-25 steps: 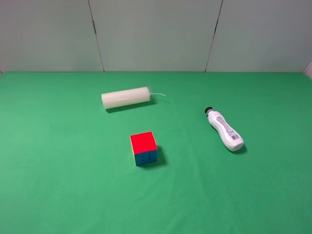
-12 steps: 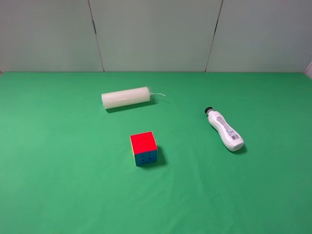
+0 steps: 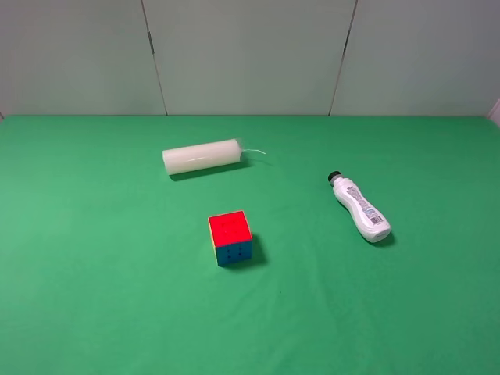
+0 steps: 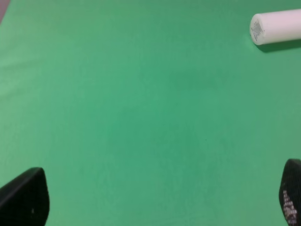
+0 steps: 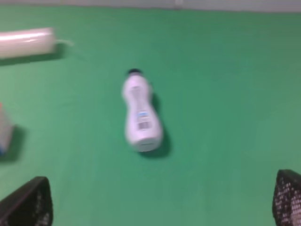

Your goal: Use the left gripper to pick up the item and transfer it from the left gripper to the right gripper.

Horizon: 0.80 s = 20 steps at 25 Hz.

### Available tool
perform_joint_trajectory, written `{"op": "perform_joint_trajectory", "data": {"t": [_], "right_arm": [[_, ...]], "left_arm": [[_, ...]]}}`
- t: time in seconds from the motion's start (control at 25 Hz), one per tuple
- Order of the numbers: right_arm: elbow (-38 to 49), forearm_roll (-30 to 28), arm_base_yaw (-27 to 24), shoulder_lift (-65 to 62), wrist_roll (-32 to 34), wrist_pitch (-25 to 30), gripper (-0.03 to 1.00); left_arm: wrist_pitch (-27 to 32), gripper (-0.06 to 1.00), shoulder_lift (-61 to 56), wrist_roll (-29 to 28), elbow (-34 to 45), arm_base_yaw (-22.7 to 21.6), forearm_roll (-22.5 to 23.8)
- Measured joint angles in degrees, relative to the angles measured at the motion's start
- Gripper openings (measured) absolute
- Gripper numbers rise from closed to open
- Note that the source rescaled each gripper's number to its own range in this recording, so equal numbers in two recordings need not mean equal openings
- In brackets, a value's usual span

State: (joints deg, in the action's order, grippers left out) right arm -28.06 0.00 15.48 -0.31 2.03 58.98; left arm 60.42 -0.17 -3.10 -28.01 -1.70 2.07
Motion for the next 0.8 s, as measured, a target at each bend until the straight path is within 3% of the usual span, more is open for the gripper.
{"op": "perform_joint_trajectory", "data": {"t": [0.2, 0.36, 0.8], "right_arm": [[0.0, 0.0, -12.4, 0.0, 0.0, 0.0, 1.0], [0.0, 0.0, -18.6, 0.0, 0.0, 0.0, 1.0], [0.0, 0.0, -19.2, 0.0, 0.0, 0.0, 1.0]], "left_arm": [[0.0, 0.97, 0.0, 0.0, 0.0, 0.0, 0.0], [0.0, 0.97, 0.0, 0.0, 0.0, 0.0, 0.0], [0.0, 0.97, 0.0, 0.0, 0.0, 0.0, 0.0]]}}
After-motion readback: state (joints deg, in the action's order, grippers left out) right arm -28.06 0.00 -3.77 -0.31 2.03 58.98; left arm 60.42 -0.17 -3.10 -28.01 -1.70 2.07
